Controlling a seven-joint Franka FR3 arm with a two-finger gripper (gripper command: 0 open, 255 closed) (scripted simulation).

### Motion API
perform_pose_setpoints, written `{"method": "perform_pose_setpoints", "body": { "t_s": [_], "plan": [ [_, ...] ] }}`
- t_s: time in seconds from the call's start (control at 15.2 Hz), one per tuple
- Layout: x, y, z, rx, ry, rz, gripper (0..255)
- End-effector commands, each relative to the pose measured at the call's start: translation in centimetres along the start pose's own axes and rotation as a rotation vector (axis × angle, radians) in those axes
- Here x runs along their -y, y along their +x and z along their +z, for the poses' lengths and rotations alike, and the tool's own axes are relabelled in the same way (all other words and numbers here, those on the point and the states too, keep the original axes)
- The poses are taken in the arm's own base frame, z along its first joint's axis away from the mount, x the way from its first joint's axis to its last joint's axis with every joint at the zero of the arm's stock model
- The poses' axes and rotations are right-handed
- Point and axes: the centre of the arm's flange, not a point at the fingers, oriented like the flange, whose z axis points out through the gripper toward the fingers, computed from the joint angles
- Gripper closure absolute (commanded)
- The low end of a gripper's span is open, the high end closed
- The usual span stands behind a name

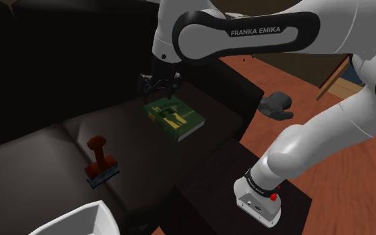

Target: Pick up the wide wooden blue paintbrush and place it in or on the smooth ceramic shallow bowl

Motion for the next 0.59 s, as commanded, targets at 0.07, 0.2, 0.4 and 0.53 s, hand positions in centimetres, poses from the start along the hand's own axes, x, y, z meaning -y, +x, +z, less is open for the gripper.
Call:
{"method": "perform_pose_setpoints", "body": {
  "t_s": [0.07, 0.2, 0.4, 0.53],
  "plan": [
    [3.4, 0.6, 2.3, 0.013, -0.007, 0.005, 0],
    [5.6, 0.9, 3.8, 0.021, -0.012, 0.008, 0],
    [8.9, 1.4, 6.2, 0.034, -0.02, 0.013, 0],
    [11.1, 1.7, 7.7, 0.042, -0.026, 0.016, 0]
  ]
}}
